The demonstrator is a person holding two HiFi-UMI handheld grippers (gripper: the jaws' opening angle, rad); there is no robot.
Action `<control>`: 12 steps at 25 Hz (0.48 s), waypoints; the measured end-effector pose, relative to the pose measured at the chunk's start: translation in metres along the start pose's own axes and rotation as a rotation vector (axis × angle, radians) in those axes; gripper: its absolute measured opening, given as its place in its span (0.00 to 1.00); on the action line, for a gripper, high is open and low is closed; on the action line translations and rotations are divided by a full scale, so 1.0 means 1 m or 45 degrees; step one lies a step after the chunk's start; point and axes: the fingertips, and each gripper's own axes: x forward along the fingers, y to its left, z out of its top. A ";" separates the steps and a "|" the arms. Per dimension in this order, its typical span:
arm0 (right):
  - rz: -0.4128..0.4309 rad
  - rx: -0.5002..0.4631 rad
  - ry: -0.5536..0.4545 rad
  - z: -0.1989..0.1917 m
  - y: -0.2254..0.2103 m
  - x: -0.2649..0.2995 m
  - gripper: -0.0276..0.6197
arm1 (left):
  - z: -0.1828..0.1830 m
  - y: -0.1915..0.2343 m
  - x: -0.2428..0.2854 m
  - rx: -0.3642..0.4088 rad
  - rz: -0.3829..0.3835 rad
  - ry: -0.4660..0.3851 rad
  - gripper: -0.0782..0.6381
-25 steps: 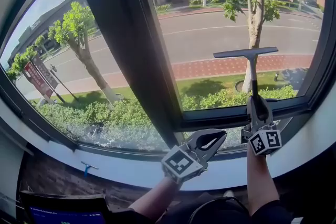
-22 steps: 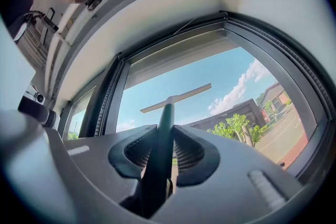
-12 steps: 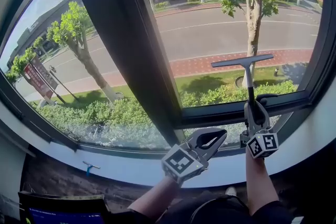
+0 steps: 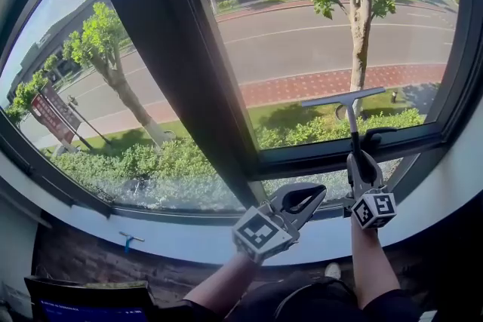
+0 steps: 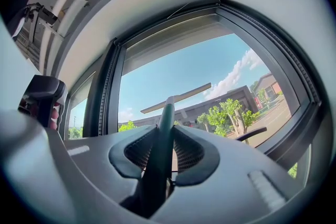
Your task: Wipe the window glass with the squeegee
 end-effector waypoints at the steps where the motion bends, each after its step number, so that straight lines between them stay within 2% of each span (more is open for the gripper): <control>1: -0.003 0.007 0.008 -0.002 0.000 -0.001 0.19 | -0.001 0.000 -0.002 0.006 0.005 0.009 0.11; 12: -0.024 0.071 0.062 -0.024 -0.001 -0.012 0.19 | -0.005 -0.003 -0.012 -0.002 0.027 0.033 0.11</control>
